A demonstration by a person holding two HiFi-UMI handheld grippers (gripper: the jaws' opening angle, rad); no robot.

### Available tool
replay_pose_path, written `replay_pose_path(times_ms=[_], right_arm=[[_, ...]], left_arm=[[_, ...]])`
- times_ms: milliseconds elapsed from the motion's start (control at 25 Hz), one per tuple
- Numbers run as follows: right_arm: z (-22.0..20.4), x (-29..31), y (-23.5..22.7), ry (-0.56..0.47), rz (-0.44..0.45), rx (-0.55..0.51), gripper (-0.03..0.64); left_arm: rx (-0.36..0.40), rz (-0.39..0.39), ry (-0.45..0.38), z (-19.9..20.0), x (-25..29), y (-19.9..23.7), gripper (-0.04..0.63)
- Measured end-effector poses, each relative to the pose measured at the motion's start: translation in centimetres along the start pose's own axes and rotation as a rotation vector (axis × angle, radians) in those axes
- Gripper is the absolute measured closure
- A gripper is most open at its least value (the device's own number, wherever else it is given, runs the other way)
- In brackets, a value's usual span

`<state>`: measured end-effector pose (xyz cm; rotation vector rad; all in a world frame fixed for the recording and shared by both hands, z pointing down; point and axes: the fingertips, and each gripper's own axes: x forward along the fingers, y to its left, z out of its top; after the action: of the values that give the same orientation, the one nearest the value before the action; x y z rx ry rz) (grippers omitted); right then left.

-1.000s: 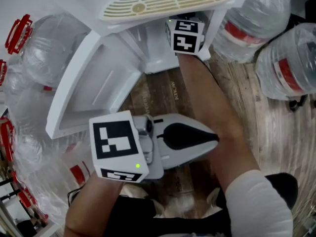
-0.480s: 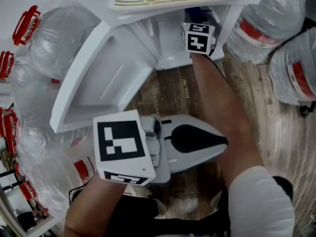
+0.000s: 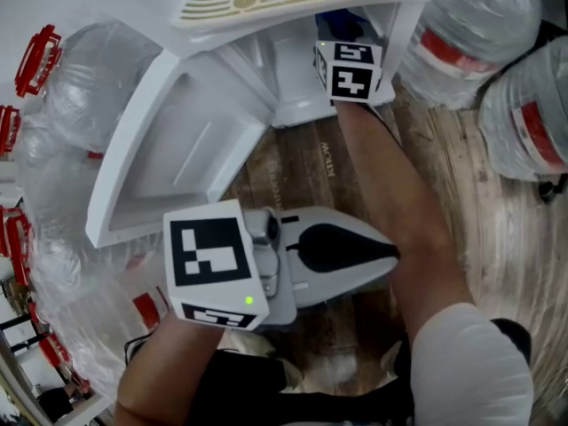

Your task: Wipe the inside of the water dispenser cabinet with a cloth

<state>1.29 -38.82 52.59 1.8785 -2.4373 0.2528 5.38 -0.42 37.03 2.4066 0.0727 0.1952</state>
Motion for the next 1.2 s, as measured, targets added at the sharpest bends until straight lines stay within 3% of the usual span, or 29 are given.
replay_pose_path(times_ms=[200, 360, 560, 800, 920, 1200], right_arm=[[5.6, -0.6, 2.6, -0.135, 0.058, -0.066, 0.537], [6.5, 0.3, 4.0, -0.157, 0.088, -0.118, 0.543], [2.6, 1.7, 2.4, -0.059, 0.066, -0.106, 0.543], [-4.6, 2.7, 1.6, 0.144, 0.095, -0.139, 0.543], [-5.8, 2.4, 0.9, 0.174, 0.088, -0.126, 0.543], [0.7, 0.8, 3.3, -0.019, 0.127, -0.099, 0.543]], left_arm=[[0.0, 0.013, 0.01, -0.1, 0.1, 0.4, 0.592], [-0.001, 0.012, 0.013, -0.2, 0.4, 0.1, 0.592], [-0.001, 0.018, -0.001, 0.0, 0.3, -0.1, 0.592], [0.0, 0.024, 0.001, 0.0, 0.0, 0.0, 0.592], [-0.004, 0.022, 0.001, -0.2, -0.1, 0.1, 0.592], [-0.005, 0.018, -0.002, -0.1, -0.3, 0.2, 0.592]])
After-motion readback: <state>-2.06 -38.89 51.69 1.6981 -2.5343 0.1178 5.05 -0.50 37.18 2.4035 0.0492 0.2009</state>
